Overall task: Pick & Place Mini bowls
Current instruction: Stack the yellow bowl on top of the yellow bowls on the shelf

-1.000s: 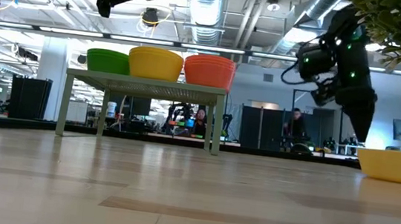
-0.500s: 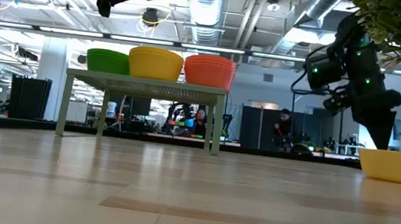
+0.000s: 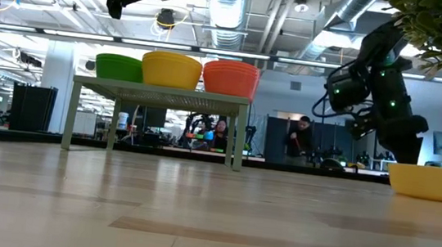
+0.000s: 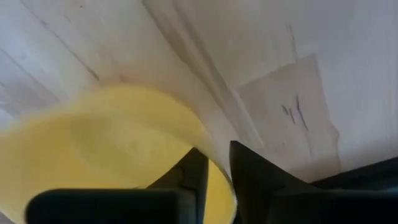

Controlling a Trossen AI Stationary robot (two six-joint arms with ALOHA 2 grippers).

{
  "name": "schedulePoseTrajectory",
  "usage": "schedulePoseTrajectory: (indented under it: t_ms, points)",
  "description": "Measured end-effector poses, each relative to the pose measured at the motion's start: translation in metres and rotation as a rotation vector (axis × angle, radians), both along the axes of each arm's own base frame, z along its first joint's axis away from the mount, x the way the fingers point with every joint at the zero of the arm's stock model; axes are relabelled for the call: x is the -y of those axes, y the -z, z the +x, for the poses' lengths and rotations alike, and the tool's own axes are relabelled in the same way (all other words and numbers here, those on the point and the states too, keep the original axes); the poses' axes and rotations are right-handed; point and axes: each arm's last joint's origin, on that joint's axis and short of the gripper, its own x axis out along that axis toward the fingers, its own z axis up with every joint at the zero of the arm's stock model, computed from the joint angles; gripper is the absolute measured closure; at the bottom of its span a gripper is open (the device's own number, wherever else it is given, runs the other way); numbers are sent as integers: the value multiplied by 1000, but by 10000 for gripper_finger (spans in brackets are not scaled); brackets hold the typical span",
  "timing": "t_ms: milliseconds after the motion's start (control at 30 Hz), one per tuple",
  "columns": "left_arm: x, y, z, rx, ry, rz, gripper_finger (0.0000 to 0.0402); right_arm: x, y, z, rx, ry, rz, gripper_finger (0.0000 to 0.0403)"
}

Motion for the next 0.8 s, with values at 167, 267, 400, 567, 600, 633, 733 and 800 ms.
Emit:
schedulePoseTrajectory:
  t_ms: [167, 267, 400, 567, 600, 633, 733, 800]
  points:
    - [0, 0, 0, 0, 0, 0, 340, 0, -6, 4, 10, -4, 14, 395]
    - [0, 0, 0, 0, 0, 0, 340, 1, -14, 9, 31, -3, -1, 389]
    - [0, 0, 0, -1, 0, 4, 340, -1, -40, 19, 34, 21, -19, 396]
    - [0, 0, 0, -3, -1, 9, 340, -5, -84, 50, 163, 35, -109, 394]
    - [0, 0, 0, -4, -1, 16, 340, -7, -94, 58, 208, 38, -135, 393]
    - [0, -1, -1, -6, -3, 31, 340, -9, -104, 65, 257, 34, -159, 393]
    - [0, -2, -3, -14, -8, 76, 340, -20, -134, 84, 377, 17, -206, 396]
    - [-1, -3, -5, -20, -10, 94, 340, -27, -154, 95, 469, 26, -249, 399]
